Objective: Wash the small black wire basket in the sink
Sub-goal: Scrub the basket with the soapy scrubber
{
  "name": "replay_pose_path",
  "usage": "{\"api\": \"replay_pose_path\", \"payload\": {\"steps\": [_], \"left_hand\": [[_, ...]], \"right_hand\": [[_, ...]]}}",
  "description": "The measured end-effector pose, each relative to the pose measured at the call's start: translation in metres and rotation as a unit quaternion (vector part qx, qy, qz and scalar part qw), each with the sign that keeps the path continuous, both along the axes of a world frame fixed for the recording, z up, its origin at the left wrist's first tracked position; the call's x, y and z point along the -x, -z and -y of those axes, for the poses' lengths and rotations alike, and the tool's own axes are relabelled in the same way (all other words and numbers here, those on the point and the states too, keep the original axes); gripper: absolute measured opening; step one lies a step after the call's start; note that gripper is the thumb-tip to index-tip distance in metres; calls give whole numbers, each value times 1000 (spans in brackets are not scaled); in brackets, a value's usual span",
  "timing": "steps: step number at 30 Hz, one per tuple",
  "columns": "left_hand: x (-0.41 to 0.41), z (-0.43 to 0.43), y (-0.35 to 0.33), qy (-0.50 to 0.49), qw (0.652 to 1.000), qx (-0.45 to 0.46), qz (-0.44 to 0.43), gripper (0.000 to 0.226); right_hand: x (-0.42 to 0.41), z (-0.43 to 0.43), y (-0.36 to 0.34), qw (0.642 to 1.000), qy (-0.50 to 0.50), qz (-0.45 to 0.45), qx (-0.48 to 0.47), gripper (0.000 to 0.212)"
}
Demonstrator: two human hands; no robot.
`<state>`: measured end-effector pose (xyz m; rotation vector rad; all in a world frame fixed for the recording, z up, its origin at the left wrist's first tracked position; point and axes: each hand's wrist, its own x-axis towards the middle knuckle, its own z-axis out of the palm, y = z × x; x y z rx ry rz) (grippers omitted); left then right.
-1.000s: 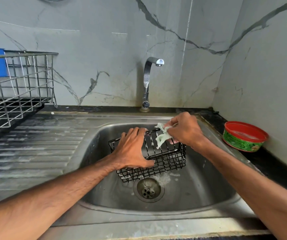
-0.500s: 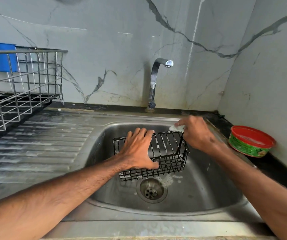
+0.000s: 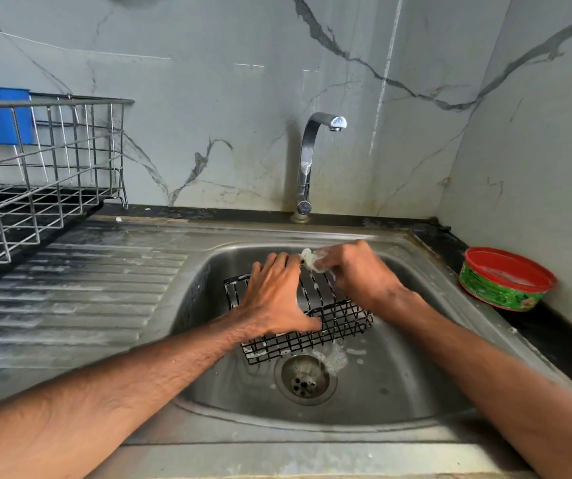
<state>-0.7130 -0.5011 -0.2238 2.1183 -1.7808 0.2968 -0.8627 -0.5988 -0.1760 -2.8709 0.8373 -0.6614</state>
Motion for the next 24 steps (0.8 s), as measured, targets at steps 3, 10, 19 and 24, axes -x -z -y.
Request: {"api": "replay_pose_path", "payload": {"steps": [3,10,19,24], "left_hand": [[0,1,1,9,1000,-7,20,121],[-4,0,0,0,1000,0,6,118],[-9,0,-2,-25,998,6,-49,125],[-15,-3,-5,-33,995,1,-94,121]], "right_hand": [[21,20,-8,999,39,12,-5,33],[42,34,-12,993,115,31,-11,33],[3,-19,-10,996,60,-28,53,28],[-14,-44,-5,993,-52,-87,58,34]]}}
